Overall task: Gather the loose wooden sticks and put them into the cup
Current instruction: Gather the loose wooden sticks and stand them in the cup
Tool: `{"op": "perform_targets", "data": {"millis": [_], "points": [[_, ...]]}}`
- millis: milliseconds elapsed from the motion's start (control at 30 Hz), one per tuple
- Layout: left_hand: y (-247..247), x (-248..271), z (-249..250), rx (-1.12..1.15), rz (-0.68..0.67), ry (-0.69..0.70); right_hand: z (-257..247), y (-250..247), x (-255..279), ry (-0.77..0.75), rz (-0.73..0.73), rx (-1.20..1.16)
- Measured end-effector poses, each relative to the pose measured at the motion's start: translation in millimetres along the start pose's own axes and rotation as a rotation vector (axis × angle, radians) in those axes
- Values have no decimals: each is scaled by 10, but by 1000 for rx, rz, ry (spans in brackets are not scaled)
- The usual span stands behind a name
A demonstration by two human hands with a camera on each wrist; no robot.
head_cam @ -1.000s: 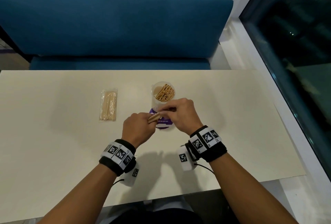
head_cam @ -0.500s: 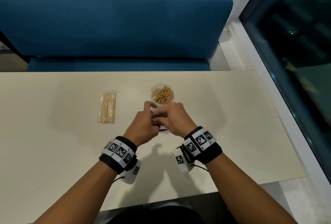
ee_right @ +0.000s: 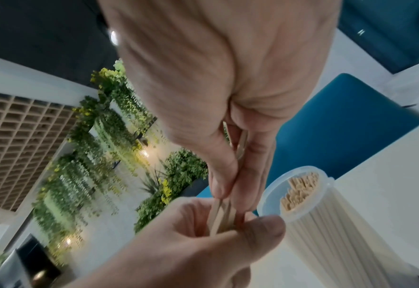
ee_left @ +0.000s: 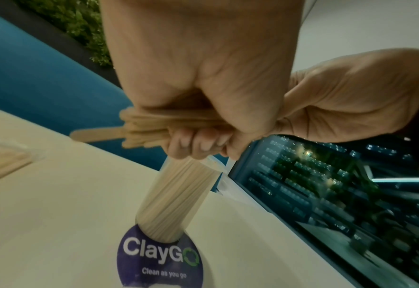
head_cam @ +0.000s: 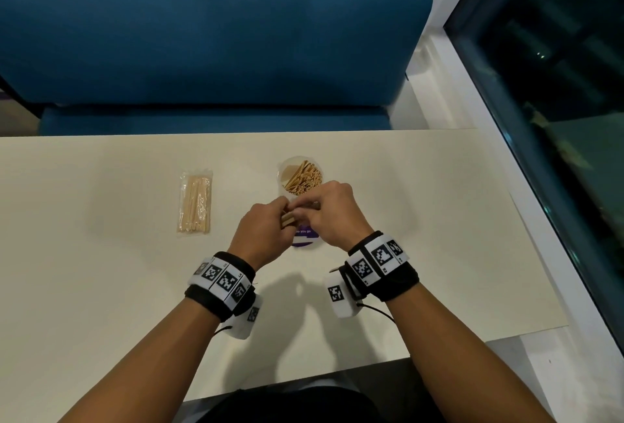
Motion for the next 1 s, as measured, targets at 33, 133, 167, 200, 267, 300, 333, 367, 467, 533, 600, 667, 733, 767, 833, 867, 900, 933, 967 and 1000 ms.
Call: {"op": "perform_targets", "data": {"millis": [33, 133, 167, 200, 267, 300, 333, 367, 467, 533, 600, 667, 733, 767, 833, 867, 900, 933, 967, 1000], "points": [[-15, -28, 2, -67, 5, -22, -1, -20, -10, 8, -1, 11], [-15, -100, 7, -158, -11, -63, -10, 8, -48, 27, -57, 11], [-16, -112, 10, -151, -8, -68, -15, 29, -53, 34, -78, 12], [-12, -129, -5, -141, 4, -61, -27, 42, -54, 39, -89, 14], [-8, -136, -24, -81, 4, -49, -36, 35, -52, 47, -79, 4], [-10, -136, -28, -41, -4, -41, -42, 20, -49, 49, -64, 1], [-10, -151, -24, -11, -9, -15, -50, -10, -49, 54, -48, 8], [-23, -169, 2, 11, -15, 16, -62, -58, -50, 61, -31, 21], [-156, -259, 59, 81, 26, 119, -104, -329, -77, 58, 24, 57], [-284, -318, 58, 103, 83, 165, -142, -612, -81, 48, 90, 66], [-342, -393, -38, 126, 126, 157, -158, -913, -91, 36, 191, 48], [-333, -482, -194, 162, 154, 78, -169, -1113, -134, 34, 292, 69], [-260, -568, -308, 145, 130, 4, -158, -1121, -295, 57, 300, 159], [-215, -610, -328, 135, 101, -11, -144, -1059, -408, 77, 275, 236], [-134, -671, -335, 146, 54, -3, -112, -854, -628, 108, 210, 383], [-104, -692, -340, 146, 48, 2, -107, -743, -728, 107, 179, 439], [-83, -697, -339, 145, 49, 1, -114, -630, -818, 95, 145, 507], [-64, -697, -345, 152, 54, -1, -135, -523, -887, 73, 116, 581], [-47, -696, -349, 166, 57, -1, -152, -428, -940, 47, 93, 654], [-33, -697, -351, 177, 58, 1, -150, -342, -978, 20, 81, 711]]}}
Point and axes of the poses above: each hand's wrist, its own x-axis away from the middle knuckle, its own y-axis out of the palm, z = x × y, the point moved 8 cm from there along -x, towards the middle knuckle, and after that the axes turned 15 degrees about -z, right-handed, at the moved point
